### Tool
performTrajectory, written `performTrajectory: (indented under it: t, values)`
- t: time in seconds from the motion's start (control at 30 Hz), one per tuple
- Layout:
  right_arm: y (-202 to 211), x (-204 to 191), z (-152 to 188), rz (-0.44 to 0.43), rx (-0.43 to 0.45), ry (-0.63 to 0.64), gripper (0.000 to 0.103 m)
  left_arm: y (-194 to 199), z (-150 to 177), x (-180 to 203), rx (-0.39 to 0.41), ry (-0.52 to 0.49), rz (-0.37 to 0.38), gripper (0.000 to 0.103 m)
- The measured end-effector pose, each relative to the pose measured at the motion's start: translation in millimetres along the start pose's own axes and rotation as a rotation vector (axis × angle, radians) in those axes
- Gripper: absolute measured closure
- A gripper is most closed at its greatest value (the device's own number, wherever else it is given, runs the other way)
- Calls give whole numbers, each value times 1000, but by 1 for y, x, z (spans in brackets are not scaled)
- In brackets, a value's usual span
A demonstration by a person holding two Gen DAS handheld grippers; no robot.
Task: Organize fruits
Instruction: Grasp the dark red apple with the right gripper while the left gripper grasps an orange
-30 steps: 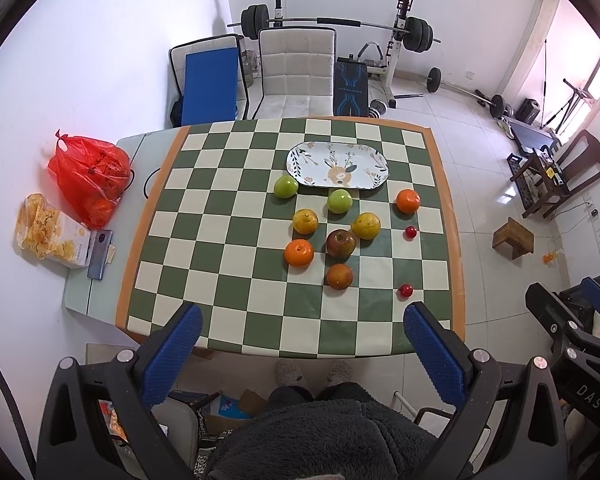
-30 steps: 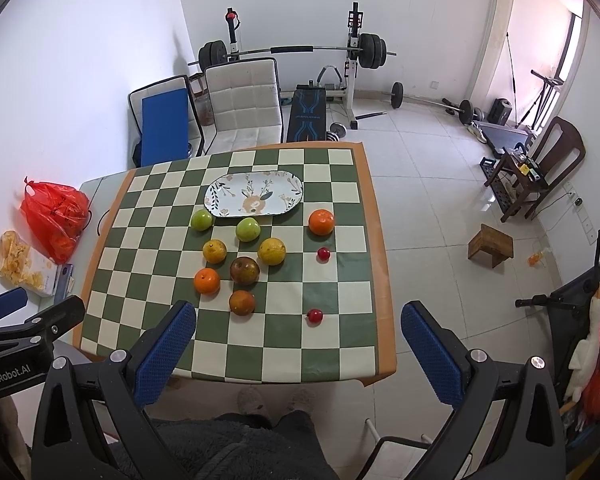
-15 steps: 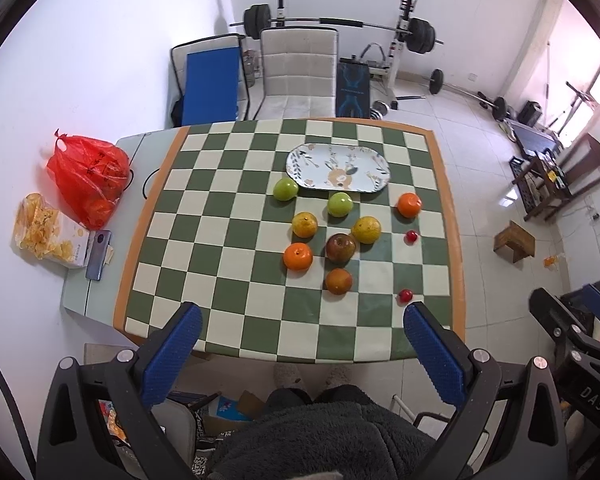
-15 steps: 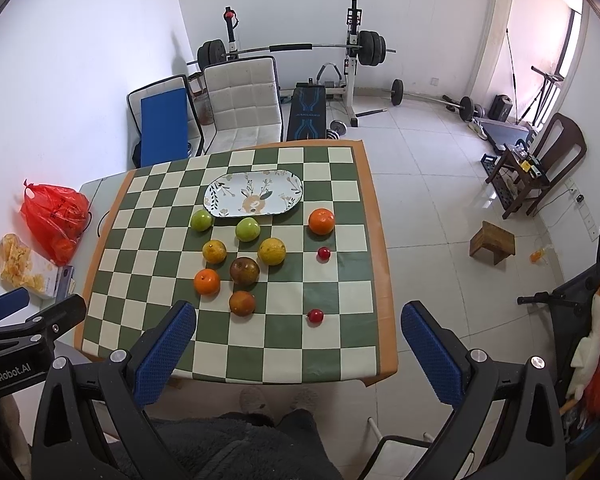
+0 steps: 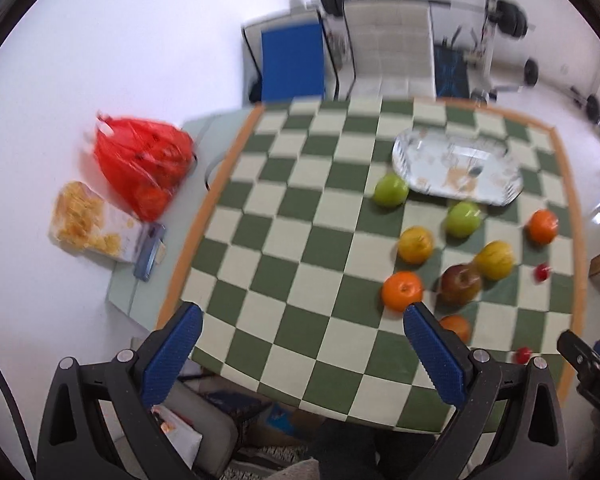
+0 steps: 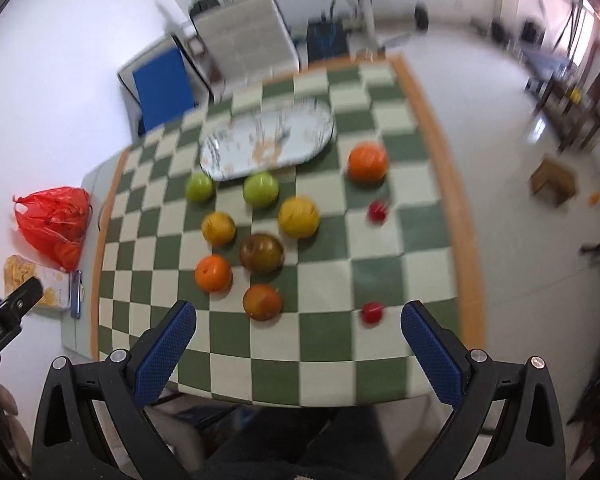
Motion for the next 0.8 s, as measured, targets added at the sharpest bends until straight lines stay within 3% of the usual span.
performTrajectory:
  t: [0.17,0.37,0.5,0.6,0.8]
  values:
    - [-87,-18,-9,-38,-96,-37,2,-83,5,10,-200,35,57,0]
    - [-161,-57,-24,-21,-178,-31,9,-154,-3,20,-318,17,109,2]
    - [-205,-75,-34,52,-195,-1,19,-183,-6,26,-372,-15,138,3]
    - [-236,-86,-28,108,-268,41,31,-196,-8,37,-406,-39,179,3]
    - [-233,-70,-14,100,-274,6,34,-198,-2,76,-465,-126,323,8]
Point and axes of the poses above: each gripper's, at about its wrist camera, not at the fingertips, and y roughly against the way its jaws point, x to its right, z to its underside, the point moved 9 cm from there along -y, roughly the way its jaws point, and after that the axes turned 4 degrees about z, right-handed, at the moved point
